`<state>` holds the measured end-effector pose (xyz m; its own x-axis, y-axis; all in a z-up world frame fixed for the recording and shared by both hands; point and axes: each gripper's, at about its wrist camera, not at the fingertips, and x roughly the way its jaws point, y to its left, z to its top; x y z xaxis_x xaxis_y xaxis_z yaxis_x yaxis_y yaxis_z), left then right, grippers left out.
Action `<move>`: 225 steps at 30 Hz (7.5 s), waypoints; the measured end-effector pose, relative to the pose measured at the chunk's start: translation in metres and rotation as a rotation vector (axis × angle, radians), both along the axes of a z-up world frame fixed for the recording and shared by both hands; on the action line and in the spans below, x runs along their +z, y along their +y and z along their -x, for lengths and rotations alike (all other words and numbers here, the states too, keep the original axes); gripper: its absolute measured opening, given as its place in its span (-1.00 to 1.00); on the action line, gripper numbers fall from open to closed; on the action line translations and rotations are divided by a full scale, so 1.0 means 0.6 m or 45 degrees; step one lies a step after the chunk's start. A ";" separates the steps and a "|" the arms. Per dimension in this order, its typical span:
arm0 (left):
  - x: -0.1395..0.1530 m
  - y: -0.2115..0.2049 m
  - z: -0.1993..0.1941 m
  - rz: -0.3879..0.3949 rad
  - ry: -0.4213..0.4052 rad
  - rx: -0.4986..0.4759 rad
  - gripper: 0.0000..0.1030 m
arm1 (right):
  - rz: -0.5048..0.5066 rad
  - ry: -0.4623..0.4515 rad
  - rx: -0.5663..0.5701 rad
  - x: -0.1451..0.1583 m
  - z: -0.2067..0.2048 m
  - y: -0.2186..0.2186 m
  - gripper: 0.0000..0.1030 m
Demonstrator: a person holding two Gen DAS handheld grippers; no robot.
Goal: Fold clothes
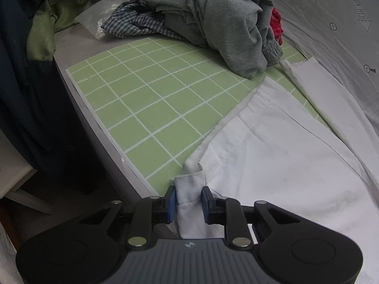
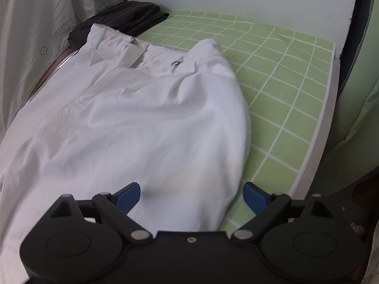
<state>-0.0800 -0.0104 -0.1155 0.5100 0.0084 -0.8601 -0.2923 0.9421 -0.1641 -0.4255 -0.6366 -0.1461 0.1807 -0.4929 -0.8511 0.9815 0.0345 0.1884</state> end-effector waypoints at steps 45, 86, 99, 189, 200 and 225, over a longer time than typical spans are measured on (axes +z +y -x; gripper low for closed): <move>0.179 -0.053 -0.107 0.203 -0.420 0.128 -0.88 | 0.326 -0.399 0.070 0.196 -0.021 -0.048 -0.88; -0.033 -0.298 -0.520 -0.117 -0.062 -0.040 0.66 | 0.240 0.198 -0.016 0.054 -0.402 -0.158 0.62; -0.036 -0.289 -0.512 -0.021 -0.103 0.009 -0.95 | 0.122 0.045 0.092 -0.003 -0.395 -0.163 -0.84; 0.005 -0.077 -0.106 0.115 -0.151 -0.146 -0.75 | 0.098 0.090 0.365 0.030 -0.168 0.164 0.54; 0.113 -0.313 -0.077 0.240 -0.442 -0.645 -0.81 | 0.093 0.061 0.326 0.030 -0.115 0.115 0.54; -0.021 -0.567 0.096 0.092 0.006 -1.174 -0.68 | 0.046 0.091 0.454 0.010 -0.057 -0.030 0.54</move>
